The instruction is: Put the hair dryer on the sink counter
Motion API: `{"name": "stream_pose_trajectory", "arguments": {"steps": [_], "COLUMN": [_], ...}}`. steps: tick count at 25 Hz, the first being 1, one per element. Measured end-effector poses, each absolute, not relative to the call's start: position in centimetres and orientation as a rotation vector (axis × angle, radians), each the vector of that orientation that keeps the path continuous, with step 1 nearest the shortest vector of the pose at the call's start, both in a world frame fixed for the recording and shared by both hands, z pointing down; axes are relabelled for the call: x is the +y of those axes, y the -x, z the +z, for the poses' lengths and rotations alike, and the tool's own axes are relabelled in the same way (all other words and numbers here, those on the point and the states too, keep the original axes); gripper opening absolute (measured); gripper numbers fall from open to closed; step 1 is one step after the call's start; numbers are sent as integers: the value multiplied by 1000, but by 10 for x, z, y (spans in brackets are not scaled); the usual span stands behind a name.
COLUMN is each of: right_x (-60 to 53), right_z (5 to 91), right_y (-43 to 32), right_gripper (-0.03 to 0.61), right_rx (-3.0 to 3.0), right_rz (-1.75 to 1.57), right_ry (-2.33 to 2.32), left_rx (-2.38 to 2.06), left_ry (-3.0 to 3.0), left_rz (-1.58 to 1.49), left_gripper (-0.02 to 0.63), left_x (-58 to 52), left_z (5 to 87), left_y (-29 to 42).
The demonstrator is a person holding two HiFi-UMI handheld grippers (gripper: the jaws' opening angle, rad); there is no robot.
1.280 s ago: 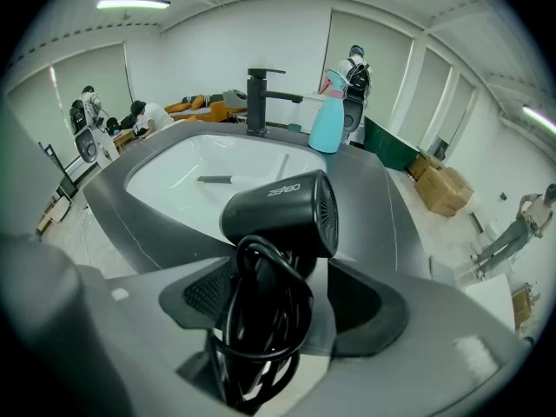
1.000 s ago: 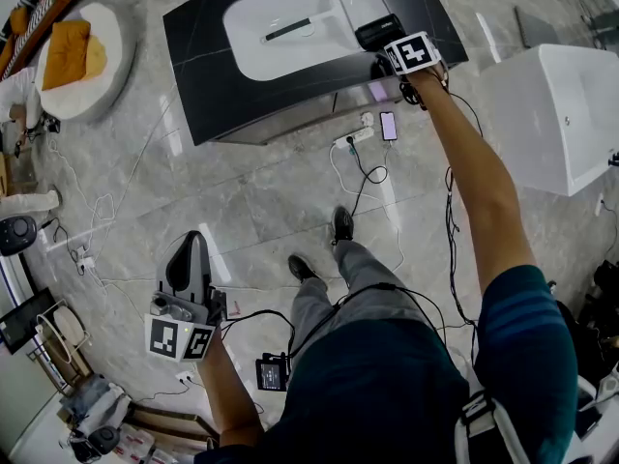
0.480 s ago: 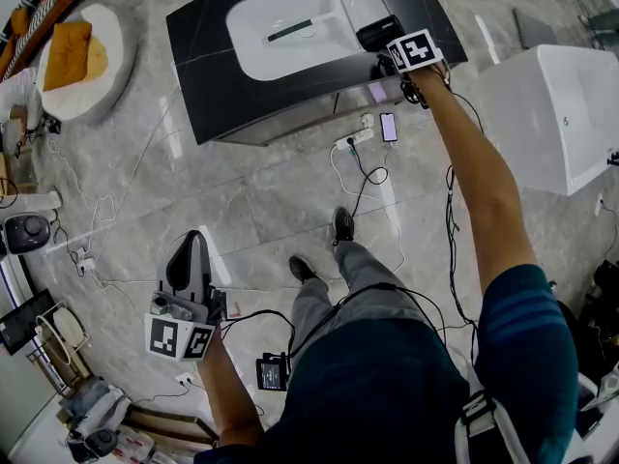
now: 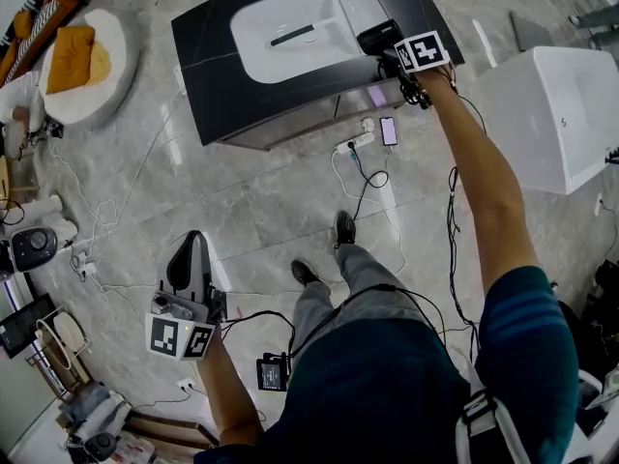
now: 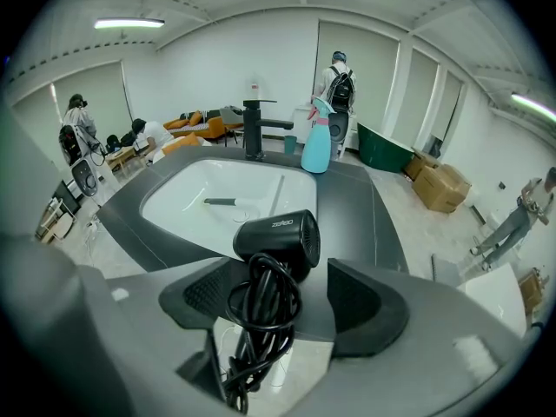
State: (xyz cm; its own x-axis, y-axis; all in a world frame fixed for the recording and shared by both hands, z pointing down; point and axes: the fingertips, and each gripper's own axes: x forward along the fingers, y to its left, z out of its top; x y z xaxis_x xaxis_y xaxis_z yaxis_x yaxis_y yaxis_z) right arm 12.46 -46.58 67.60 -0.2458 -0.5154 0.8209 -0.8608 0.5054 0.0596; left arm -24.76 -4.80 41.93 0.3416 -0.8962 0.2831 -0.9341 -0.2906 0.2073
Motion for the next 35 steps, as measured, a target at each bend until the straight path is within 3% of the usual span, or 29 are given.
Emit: {"name": "stream_pose_trajectory", "arguments": {"steps": [11,21,25,30,33,35], "right_x": [-444,-375,-335,-273,-228,-195], "right_z": [594,467,411,331,282,254], "right_y": [-121,-94,-80,-67,-59,-53], "right_gripper": [357,351,319,220,110,70], "right_rx": [-2020,-2278,-2390,-2530,-2625,-2689], "right_rz": [477,423,338,216,118,58], "right_ry": [-1201,-1247,-1247,-1306,-1323,-1310], "left_rx": [-1638,-1688,-1715,-1745,-1760,-1772], "left_ry": [-2327,-2377,-2393,-2409,-2421,-2424], "left_rz": [126,71,47,25,9,3], "left_gripper": [5,5,5,5,5,5], "left_x": [-30,-3,12,33,45,56], "left_z": [391,347,331,312,302,296], "left_y": [259,281,293,311,317,320]}}
